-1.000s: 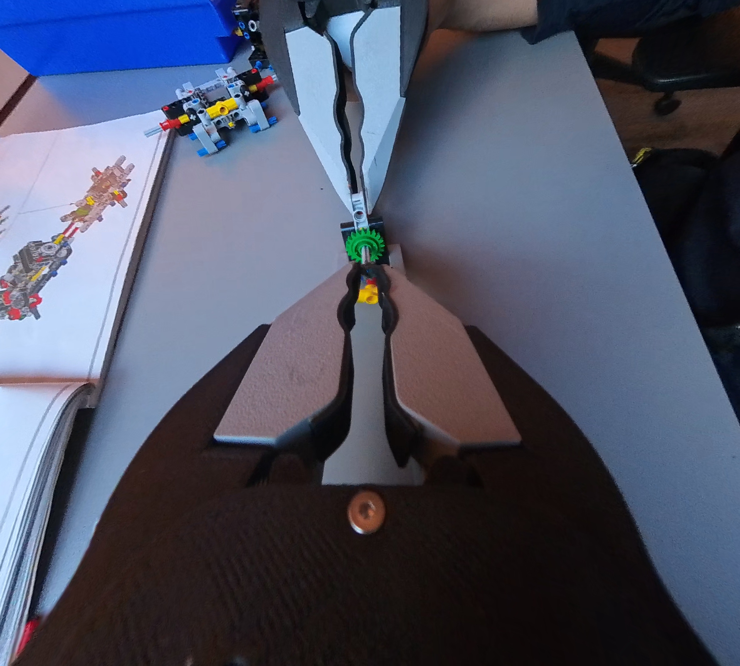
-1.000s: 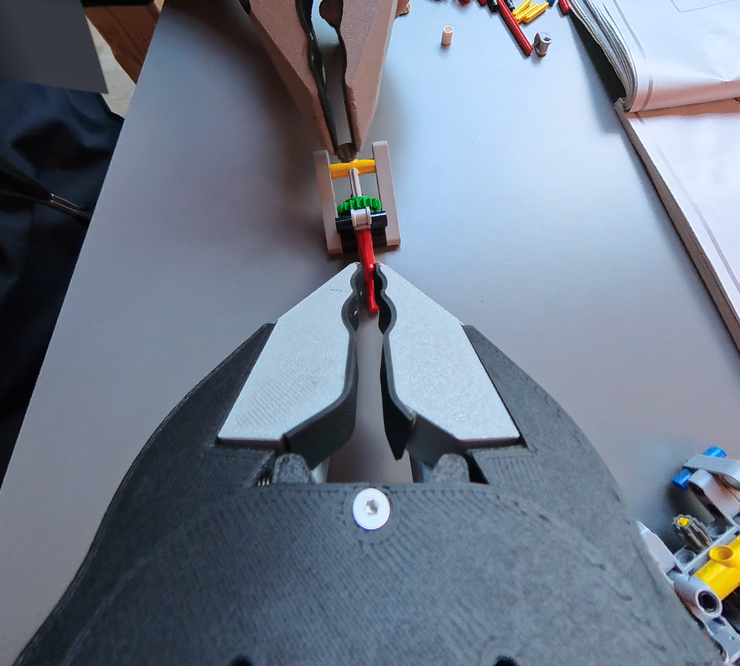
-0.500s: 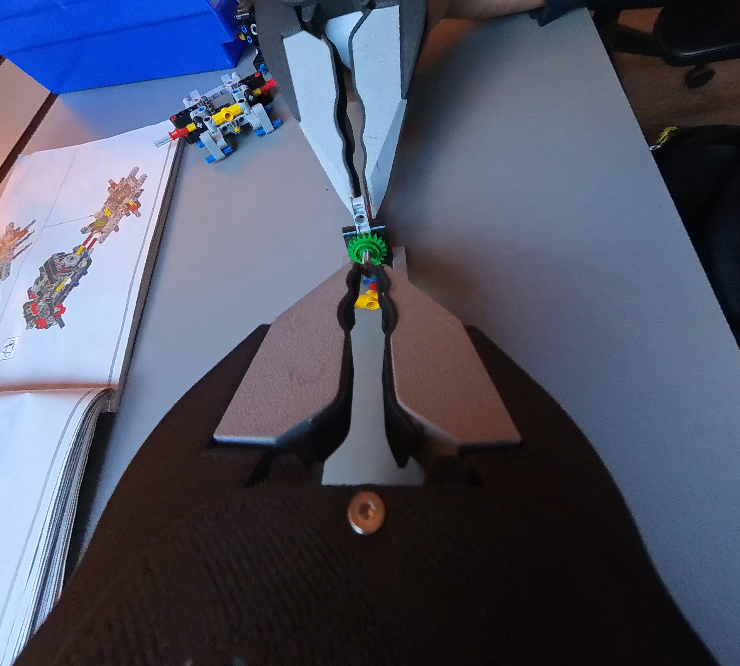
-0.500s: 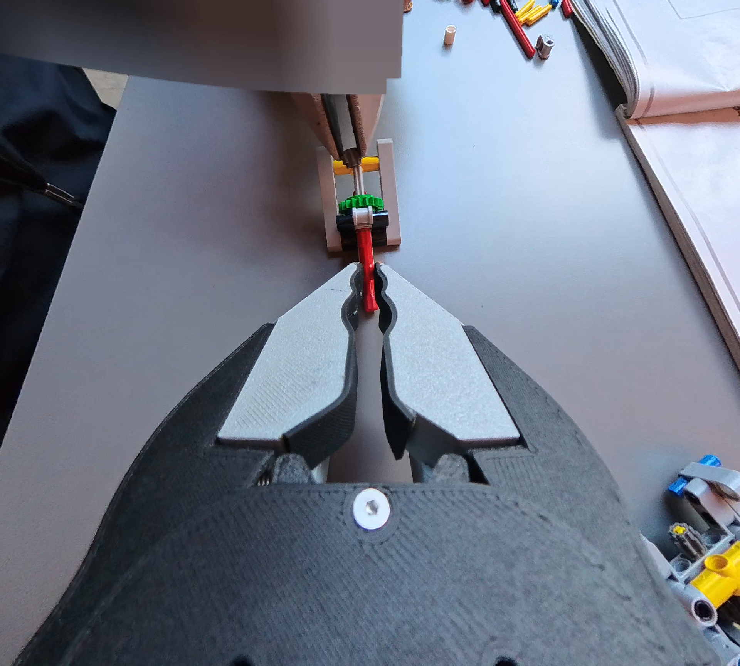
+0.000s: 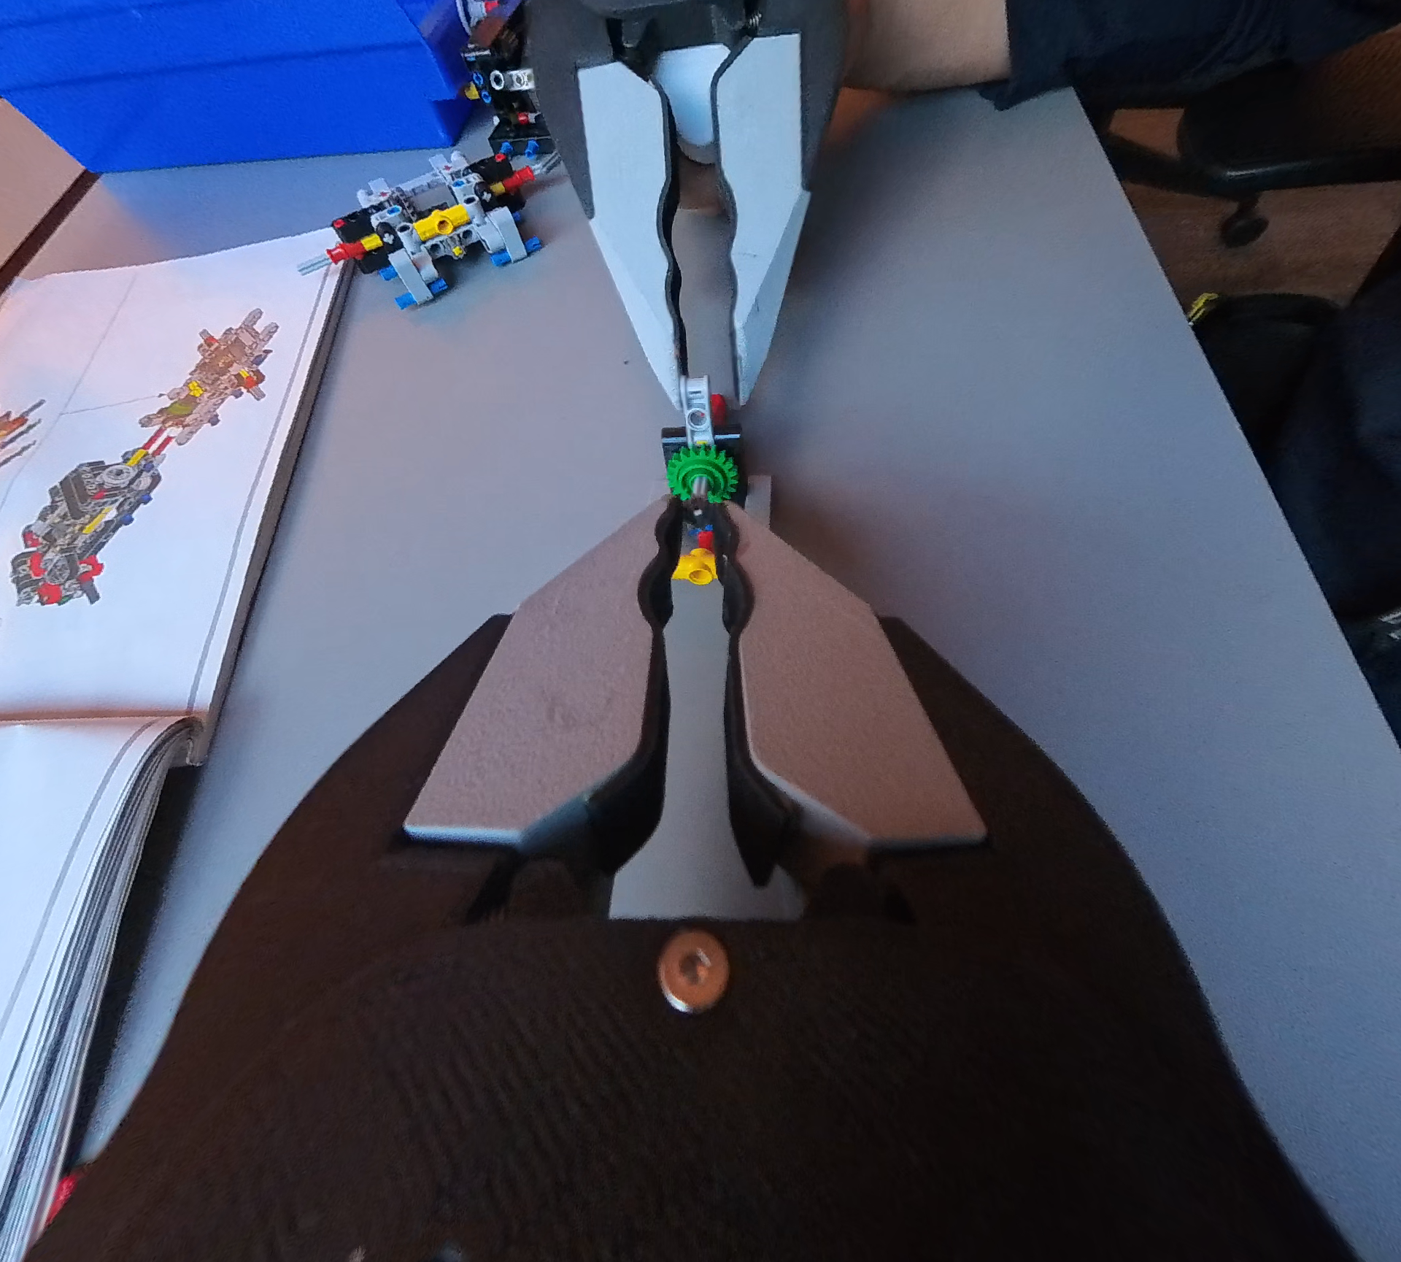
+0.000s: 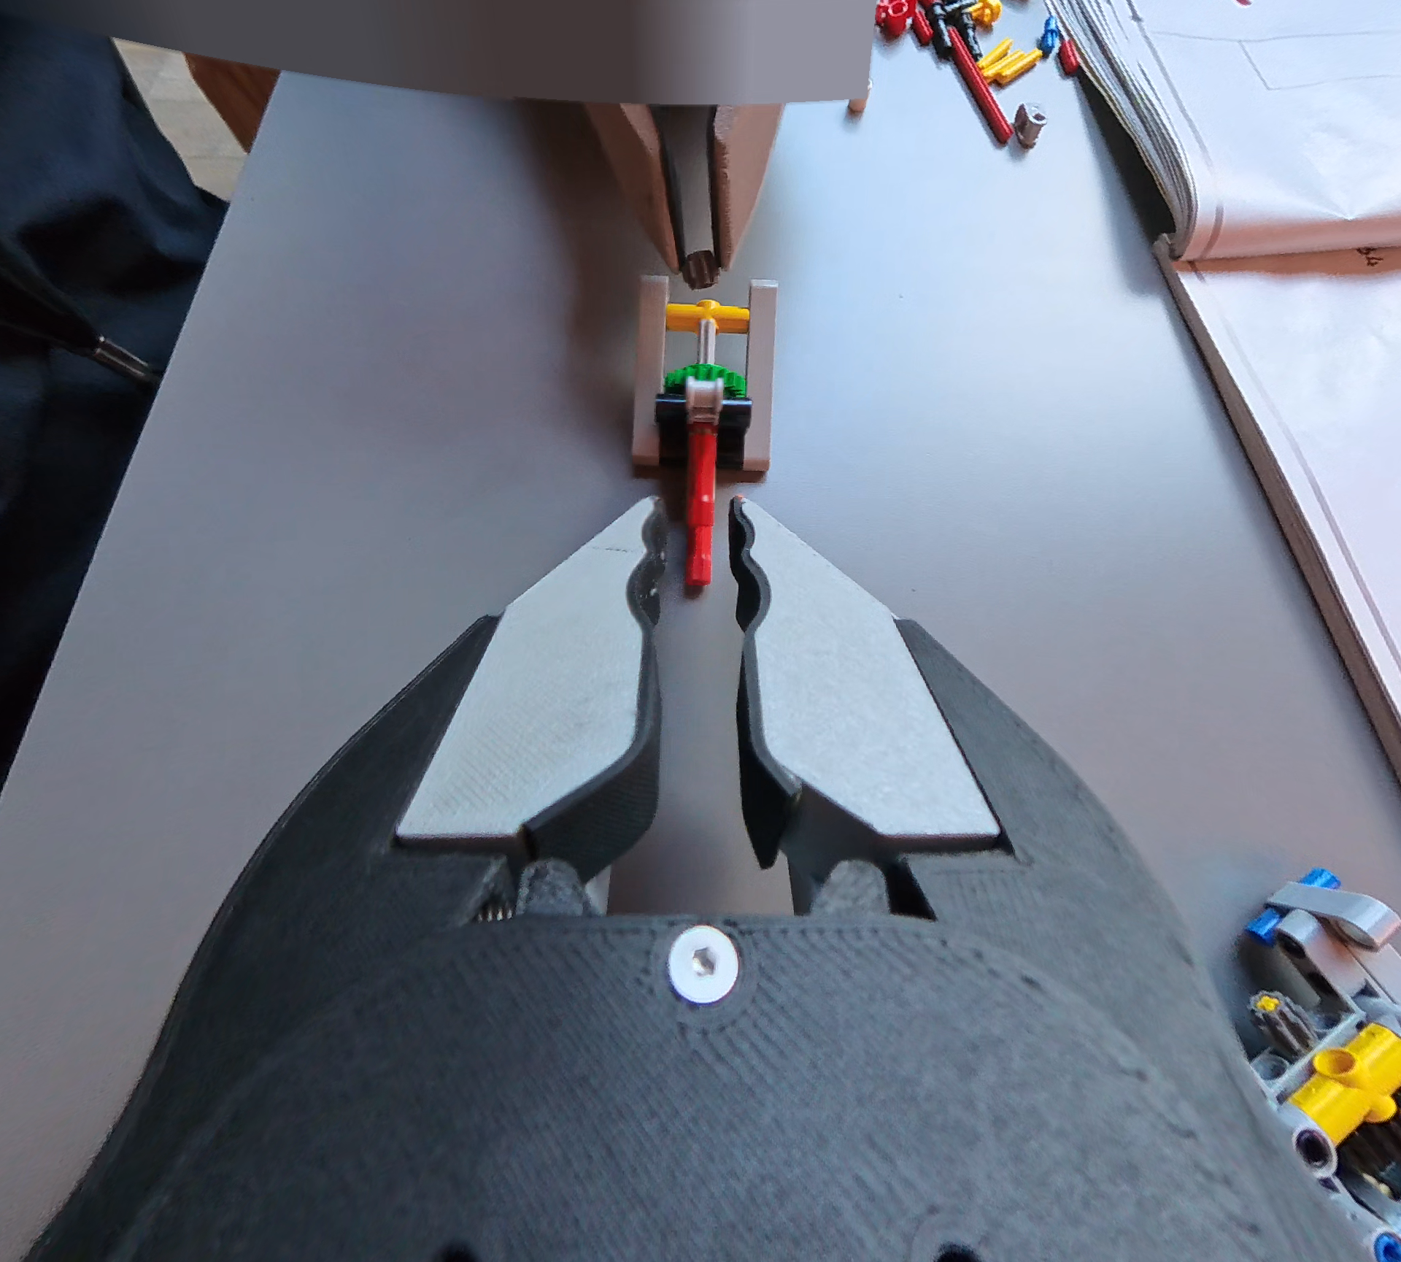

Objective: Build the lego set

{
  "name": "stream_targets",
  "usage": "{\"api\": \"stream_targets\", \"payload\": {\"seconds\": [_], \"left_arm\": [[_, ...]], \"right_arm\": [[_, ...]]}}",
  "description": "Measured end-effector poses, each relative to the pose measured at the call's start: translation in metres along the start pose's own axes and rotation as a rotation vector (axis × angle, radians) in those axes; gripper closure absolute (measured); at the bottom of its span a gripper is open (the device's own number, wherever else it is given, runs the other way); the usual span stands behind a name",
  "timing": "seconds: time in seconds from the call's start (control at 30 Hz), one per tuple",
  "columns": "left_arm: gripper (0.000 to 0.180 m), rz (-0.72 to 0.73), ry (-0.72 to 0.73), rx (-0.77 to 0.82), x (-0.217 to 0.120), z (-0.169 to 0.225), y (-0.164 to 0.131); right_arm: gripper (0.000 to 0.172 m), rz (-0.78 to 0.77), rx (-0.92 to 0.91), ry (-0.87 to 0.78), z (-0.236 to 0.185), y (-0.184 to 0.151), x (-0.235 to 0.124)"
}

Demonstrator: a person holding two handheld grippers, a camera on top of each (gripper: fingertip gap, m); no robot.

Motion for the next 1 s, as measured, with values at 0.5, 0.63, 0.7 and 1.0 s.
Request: {"api": "stream_targets", "payload": {"seconds": [0.5, 0.63, 0.7, 1.0], "left_arm": [[0.177, 0.036, -0.019, -0.015, -0.001, -0.004, -0.002], [0.177, 0.048, -0.033, -0.009, -0.002, -0.004, -0.002], [0.177, 0.05, -0.035, -0.001, -0.002, -0.004, -0.002], [0.176, 0.052, -0.1, 0.037, -0.002, 0.0, -0.003]], "right_arm": [[0.168, -0.055, -0.023, -0.009, -0.002, -0.001, 0.006], [0.168, -0.059, 0.059, 0.106, 0.005, -0.001, 0.007], [0.168, -0.057, 0.113, 0.183, 0.01, -0.001, 0.007], [0.168, -0.06, 0.294, 0.423, 0.024, -0.004, 0.01]]}}
Point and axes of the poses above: each gripper's, where its closed fingertips meet, x out along the fingers, y out of its top, z = x × y across the jaws, the point moved 10 cm from there along -x, back along the fingers, and after that the axes turned 3 degrees about -z, right-handed, at the moved point
